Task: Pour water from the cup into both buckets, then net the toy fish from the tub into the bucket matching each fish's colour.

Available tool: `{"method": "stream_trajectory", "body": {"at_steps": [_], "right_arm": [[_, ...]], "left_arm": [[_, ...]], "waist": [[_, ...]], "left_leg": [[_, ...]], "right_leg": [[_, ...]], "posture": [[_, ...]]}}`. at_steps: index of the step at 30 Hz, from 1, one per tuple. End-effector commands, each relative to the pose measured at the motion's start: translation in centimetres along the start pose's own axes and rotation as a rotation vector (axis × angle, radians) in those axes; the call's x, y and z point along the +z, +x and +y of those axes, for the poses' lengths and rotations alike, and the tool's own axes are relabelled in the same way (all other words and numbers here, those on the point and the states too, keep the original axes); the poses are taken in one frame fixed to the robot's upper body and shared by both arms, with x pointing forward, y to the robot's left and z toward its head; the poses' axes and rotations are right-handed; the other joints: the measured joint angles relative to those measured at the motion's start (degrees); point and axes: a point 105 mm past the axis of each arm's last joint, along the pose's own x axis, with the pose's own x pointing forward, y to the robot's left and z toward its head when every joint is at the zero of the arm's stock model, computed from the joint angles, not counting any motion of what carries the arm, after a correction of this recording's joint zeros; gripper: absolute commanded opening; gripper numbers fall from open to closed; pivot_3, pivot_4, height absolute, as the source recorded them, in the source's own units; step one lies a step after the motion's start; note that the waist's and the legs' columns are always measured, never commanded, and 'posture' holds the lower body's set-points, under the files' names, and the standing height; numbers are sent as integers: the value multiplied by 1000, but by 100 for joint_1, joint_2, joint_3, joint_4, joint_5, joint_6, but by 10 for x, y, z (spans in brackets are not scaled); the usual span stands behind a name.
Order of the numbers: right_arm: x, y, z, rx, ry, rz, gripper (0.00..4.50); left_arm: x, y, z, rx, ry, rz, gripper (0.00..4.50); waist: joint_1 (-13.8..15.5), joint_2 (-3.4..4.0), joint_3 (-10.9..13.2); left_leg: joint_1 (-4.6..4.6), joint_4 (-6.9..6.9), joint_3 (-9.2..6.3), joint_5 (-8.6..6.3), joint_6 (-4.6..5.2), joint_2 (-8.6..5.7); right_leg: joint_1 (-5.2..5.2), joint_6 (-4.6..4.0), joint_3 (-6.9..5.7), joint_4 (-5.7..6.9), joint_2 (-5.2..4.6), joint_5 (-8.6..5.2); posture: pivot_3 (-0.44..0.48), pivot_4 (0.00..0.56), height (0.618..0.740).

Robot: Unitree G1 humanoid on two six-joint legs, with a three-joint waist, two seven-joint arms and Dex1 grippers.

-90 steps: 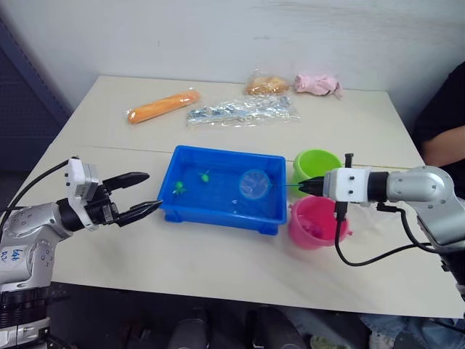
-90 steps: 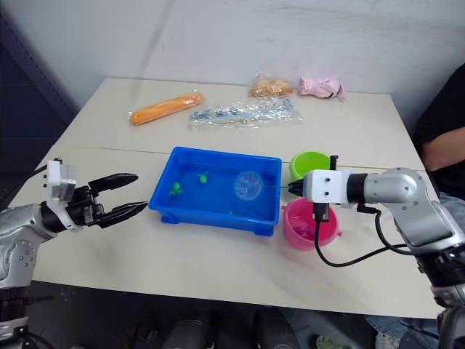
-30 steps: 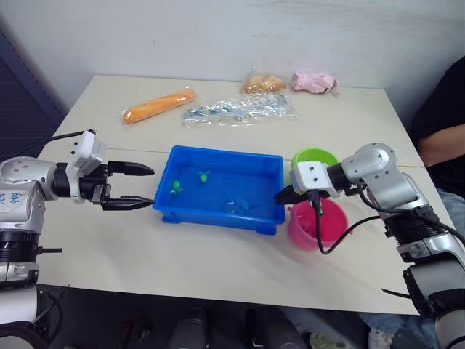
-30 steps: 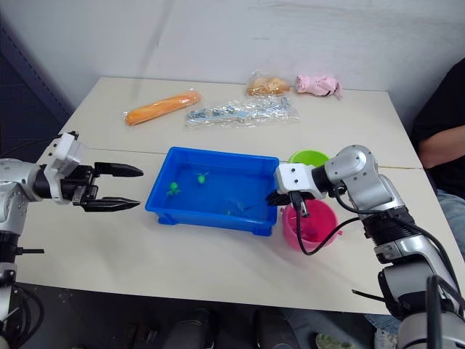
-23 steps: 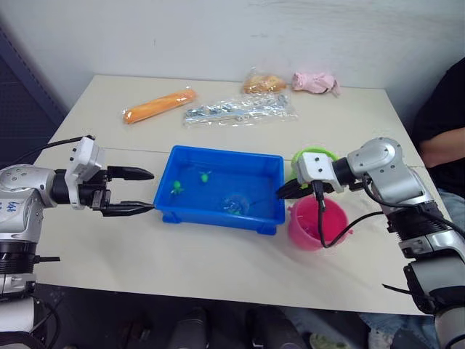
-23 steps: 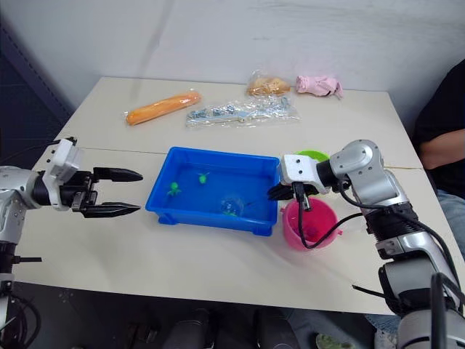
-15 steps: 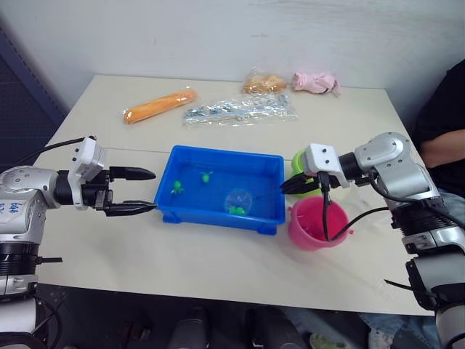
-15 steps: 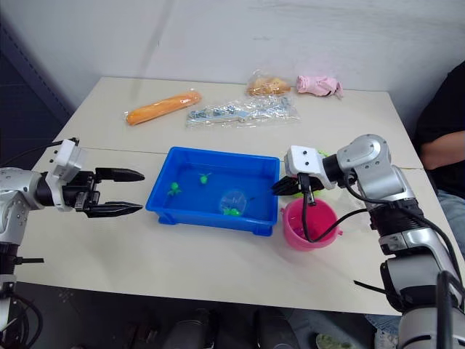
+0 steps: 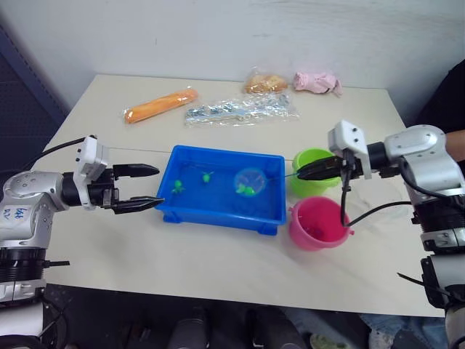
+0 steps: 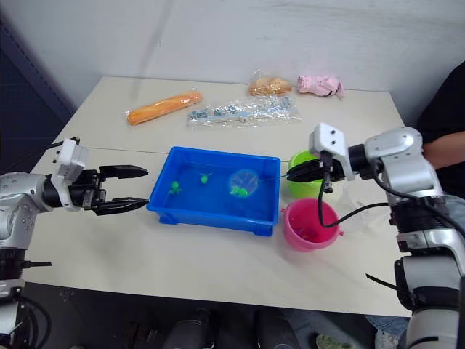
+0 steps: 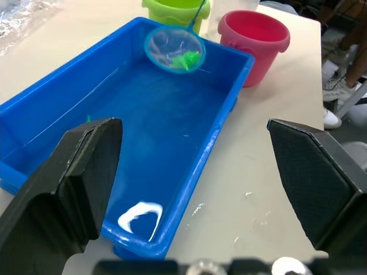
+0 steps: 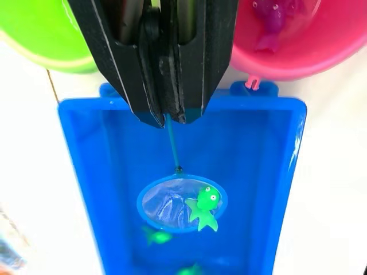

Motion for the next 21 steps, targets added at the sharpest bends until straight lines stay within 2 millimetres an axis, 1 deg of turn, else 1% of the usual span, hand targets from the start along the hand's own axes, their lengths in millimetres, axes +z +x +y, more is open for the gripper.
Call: {"method": "stream_trajectory", "body": {"at_steps": [1, 4, 7, 10, 12, 13, 14, 16, 17, 18, 21], "right_arm": [[14, -19, 9, -63, 57, -78, 0], [13, -27, 20, -115, 109, -112, 0], [11, -32, 26, -156, 133, -123, 0], [9, -47, 31, -235, 170, -139, 0], [11, -52, 33, -256, 178, -149, 0], [12, -54, 33, -269, 180, -152, 0], [13, -61, 32, -300, 173, -152, 0], [7, -84, 25, -412, 145, -120, 0], [4, -91, 23, -449, 132, -105, 0], [2, -95, 22, -469, 136, -98, 0], [-15, -108, 16, -539, 83, 4, 0]], "left_arm": [[22, 8, -2, 30, 52, -96, 4356], [26, 17, -2, 51, 55, -138, 4356], [27, 22, -1, 67, 55, -166, 4356], [37, 34, 5, 89, 62, -230, 4356], [39, 37, 7, 95, 65, -242, 4356], [40, 38, 8, 96, 67, -246, 4356], [43, 41, 9, 94, 69, -259, 4356], [49, 48, 11, 86, 76, -281, 4356], [51, 50, 12, 84, 78, -286, 4356], [51, 51, 12, 83, 76, -286, 4356], [50, 53, 15, 86, 69, -286, 4356]], "waist": [[6, 0, 0], [19, 0, 0], [2, 0, 0], [15, 0, 0], [21, 0, 0], [12, 0, 0], [-3, 0, 0], [18, 0, 0], [22, 0, 0], [25, 0, 0], [15, 0, 0]], "left_leg": [[-1, 0, 0, 0, 0, 0], [-9, -1, -4, -1, 0, 0], [-11, 5, -3, -1, 1, 0], [-5, 5, -3, -2, 2, 0], [-6, 5, -5, -1, 2, 0], [-5, 5, -4, -1, 2, 0], [-5, 6, -3, -1, 1, 0], [-4, 6, -2, -1, 1, 0], [-5, 6, -3, -1, 1, 0], [-5, 6, -3, -1, 1, 0], [-5, 5, -2, -1, 1, 0]], "right_leg": [[0, 0, 0, 0, 0, 0], [0, 0, -3, -9, 0, 0], [1, 1, -2, -7, 0, 0], [3, 1, -2, -2, 2, 0], [3, 1, -3, 0, 3, 0], [4, 1, -2, -1, 3, 0], [4, 1, -1, -1, 3, 0], [5, 1, 1, -1, 4, 0], [5, 1, -1, -2, 4, 0], [5, 1, -1, -3, 4, 0], [7, 1, -1, -7, 4, 0]], "posture": [[0, 150, 740], [0, 150, 740], [0, 150, 740], [0, 150, 740], [0, 150, 740], [0, 150, 740], [0, 150, 740], [0, 150, 740], [0, 150, 740], [0, 150, 740], [0, 150, 740]]}}
